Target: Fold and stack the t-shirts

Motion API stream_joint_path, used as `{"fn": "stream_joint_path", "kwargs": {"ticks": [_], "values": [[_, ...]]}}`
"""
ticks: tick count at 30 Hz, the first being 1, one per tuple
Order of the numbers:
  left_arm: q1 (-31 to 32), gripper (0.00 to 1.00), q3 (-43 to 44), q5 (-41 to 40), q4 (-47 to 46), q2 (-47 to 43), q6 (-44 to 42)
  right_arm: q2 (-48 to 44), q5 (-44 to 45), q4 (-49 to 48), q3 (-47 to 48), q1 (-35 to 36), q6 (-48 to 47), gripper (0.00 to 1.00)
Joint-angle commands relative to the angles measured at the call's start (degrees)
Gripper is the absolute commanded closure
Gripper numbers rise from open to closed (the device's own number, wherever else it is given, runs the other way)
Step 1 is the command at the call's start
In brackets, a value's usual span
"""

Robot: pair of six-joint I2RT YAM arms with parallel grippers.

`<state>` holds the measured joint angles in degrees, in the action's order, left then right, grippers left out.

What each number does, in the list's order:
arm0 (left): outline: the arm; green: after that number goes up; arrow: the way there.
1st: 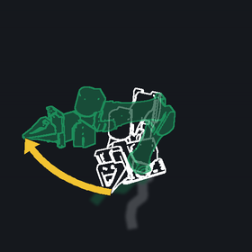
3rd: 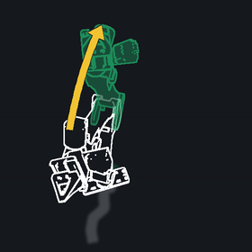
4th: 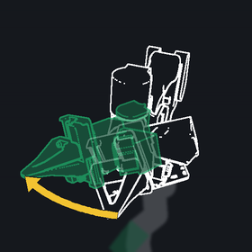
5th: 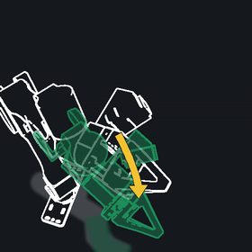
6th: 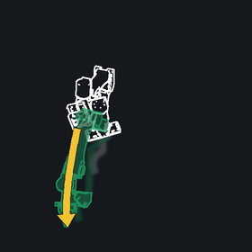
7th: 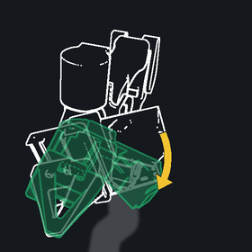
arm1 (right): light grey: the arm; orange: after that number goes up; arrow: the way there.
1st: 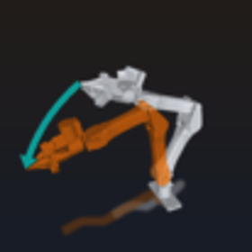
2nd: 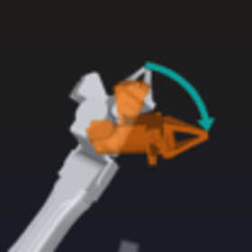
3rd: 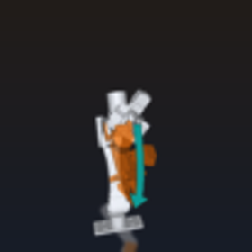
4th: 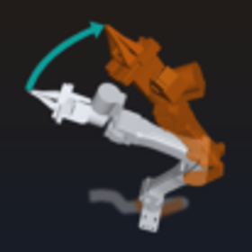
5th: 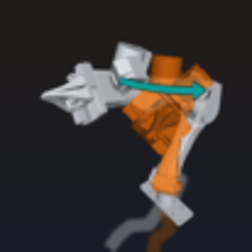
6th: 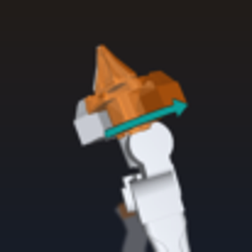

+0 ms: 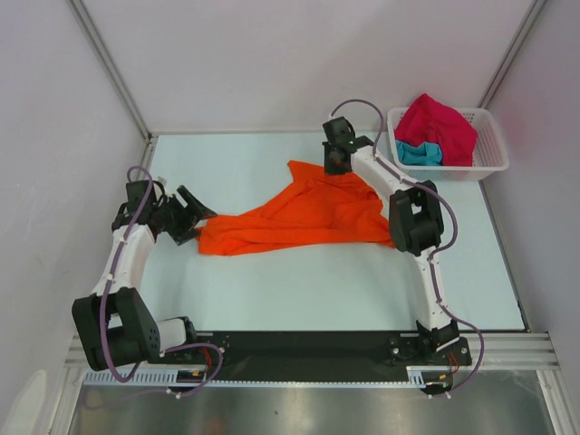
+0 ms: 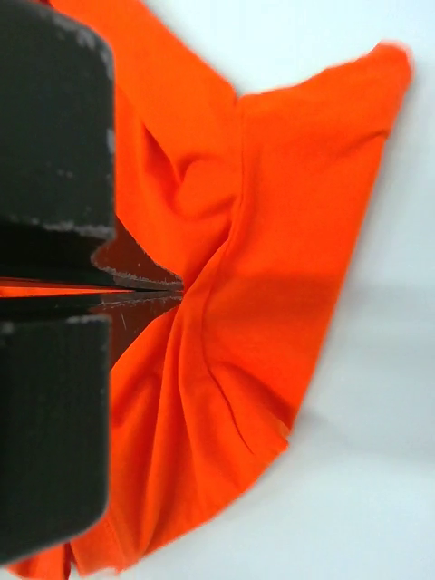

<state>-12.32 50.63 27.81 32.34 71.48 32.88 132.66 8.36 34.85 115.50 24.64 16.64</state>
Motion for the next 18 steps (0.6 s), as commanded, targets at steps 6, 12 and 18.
{"fn": "stream_joint_path", "kwargs": {"ticks": [6,12,18], "values": [[-0.51,0.2,-1.32,1.63,-1.49,-1.08,-2.38,9.79,2.2,11.02,25.97,-2.67,-1.7,0.71],[-0.43,0.2,-1.5,0.75,-1.14,-1.61,-2.39,13.41,-1.68,8.92,27.15,-5.39,-0.12,0.47],[-0.43,0.2,-0.71,0.4,-1.22,-1.0,-1.86,14.82,-4.49,8.3,25.12,-6.36,0.58,0.46]]}}
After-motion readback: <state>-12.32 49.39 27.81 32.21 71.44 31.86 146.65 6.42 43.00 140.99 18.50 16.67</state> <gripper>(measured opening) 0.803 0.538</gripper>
